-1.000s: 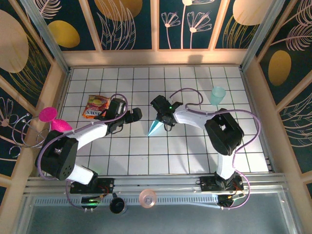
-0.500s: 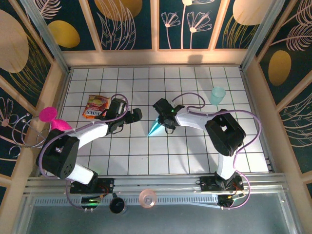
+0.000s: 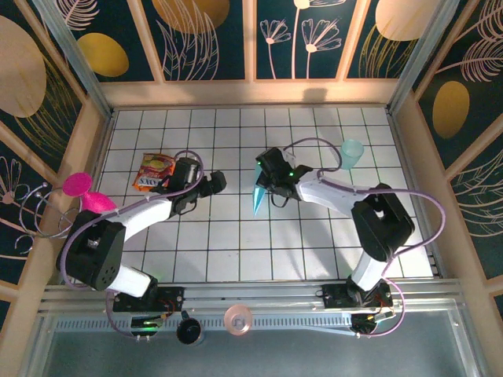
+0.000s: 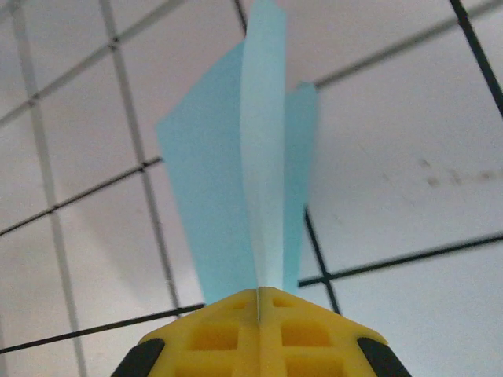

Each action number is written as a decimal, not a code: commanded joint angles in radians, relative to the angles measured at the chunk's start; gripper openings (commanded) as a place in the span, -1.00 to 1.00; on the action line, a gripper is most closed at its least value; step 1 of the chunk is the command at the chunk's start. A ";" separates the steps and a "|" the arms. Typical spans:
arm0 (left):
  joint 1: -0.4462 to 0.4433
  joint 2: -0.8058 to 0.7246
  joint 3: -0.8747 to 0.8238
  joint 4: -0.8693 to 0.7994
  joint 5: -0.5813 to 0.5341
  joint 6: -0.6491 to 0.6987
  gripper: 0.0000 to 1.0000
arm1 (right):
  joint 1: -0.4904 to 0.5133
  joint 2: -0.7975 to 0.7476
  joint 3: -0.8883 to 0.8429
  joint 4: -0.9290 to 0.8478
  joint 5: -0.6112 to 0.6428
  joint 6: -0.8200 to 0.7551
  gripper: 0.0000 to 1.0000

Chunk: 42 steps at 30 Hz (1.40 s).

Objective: Fold a paper plane with a square sheet of paper (pick it up from the middle)
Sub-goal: Turn over a paper plane at the center of the table.

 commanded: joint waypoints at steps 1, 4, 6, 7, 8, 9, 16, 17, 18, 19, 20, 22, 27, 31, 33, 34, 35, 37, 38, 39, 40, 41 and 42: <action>0.039 -0.044 -0.037 0.066 0.034 -0.059 0.98 | -0.025 -0.070 -0.046 0.188 -0.125 -0.185 -1.00; 0.056 -0.057 -0.070 0.114 0.078 -0.084 0.98 | -0.078 -0.076 -0.136 0.364 -0.323 -0.212 -1.00; 0.056 -0.054 -0.078 0.133 0.104 -0.084 0.97 | -0.108 -0.064 -0.197 0.482 -0.450 -0.201 -1.00; 0.056 -0.050 -0.081 0.144 0.126 -0.084 0.97 | -0.121 -0.053 -0.227 0.537 -0.500 -0.184 -1.00; 0.056 -0.044 -0.084 0.158 0.152 -0.085 0.97 | -0.129 -0.038 -0.251 0.593 -0.556 -0.176 -1.00; 0.056 -0.038 -0.087 0.173 0.184 -0.086 0.96 | -0.137 -0.024 -0.268 0.633 -0.595 -0.166 -1.00; 0.054 0.060 -0.090 0.287 0.404 -0.114 0.69 | -0.162 0.069 -0.361 0.789 -0.713 -0.130 -1.00; 0.054 0.072 -0.090 0.297 0.423 -0.122 0.64 | -0.166 0.076 -0.375 0.805 -0.724 -0.127 -1.00; 0.053 0.082 -0.091 0.305 0.434 -0.127 0.59 | -0.171 0.079 -0.386 0.814 -0.727 -0.123 -1.00; 0.051 0.092 -0.091 0.310 0.440 -0.134 0.55 | -0.177 0.082 -0.398 0.820 -0.728 -0.121 -1.00; 0.048 0.102 -0.089 0.313 0.445 -0.138 0.52 | -0.179 0.084 -0.405 0.822 -0.727 -0.122 -1.00; 0.041 0.121 -0.083 0.320 0.462 -0.143 0.47 | -0.179 0.087 -0.418 0.815 -0.723 -0.124 -1.00; 0.008 0.175 -0.052 0.325 0.487 -0.148 0.36 | -0.178 0.105 -0.432 0.797 -0.708 -0.132 -0.99; -0.022 0.225 -0.018 0.310 0.487 -0.148 0.21 | -0.213 0.111 -0.440 0.783 -0.680 -0.123 -0.97; -0.031 0.241 -0.005 0.299 0.481 -0.146 0.16 | -0.216 0.113 -0.445 0.775 -0.668 -0.121 -0.98; -0.033 0.241 0.000 0.297 0.480 -0.148 0.14 | -0.218 0.112 -0.444 0.769 -0.663 -0.121 -0.97; -0.036 0.269 0.005 0.300 0.484 -0.149 0.12 | -0.219 0.114 -0.447 0.769 -0.664 -0.122 -0.97; -0.042 0.285 0.015 0.303 0.498 -0.152 0.12 | -0.218 0.114 -0.449 0.773 -0.666 -0.121 -0.97; -0.046 0.293 0.024 0.308 0.509 -0.152 0.13 | -0.220 0.116 -0.449 0.776 -0.671 -0.121 -0.97; -0.051 0.298 0.029 0.312 0.516 -0.153 0.14 | -0.220 0.117 -0.449 0.775 -0.674 -0.121 -0.97; -0.053 0.306 0.034 0.318 0.521 -0.153 0.16 | -0.219 0.118 -0.449 0.778 -0.675 -0.120 -0.97; -0.056 0.312 0.038 0.321 0.527 -0.154 0.16 | -0.220 0.117 -0.448 0.779 -0.676 -0.120 -0.97; -0.059 0.322 0.047 0.320 0.532 -0.155 0.16 | -0.220 0.119 -0.448 0.778 -0.676 -0.120 -0.97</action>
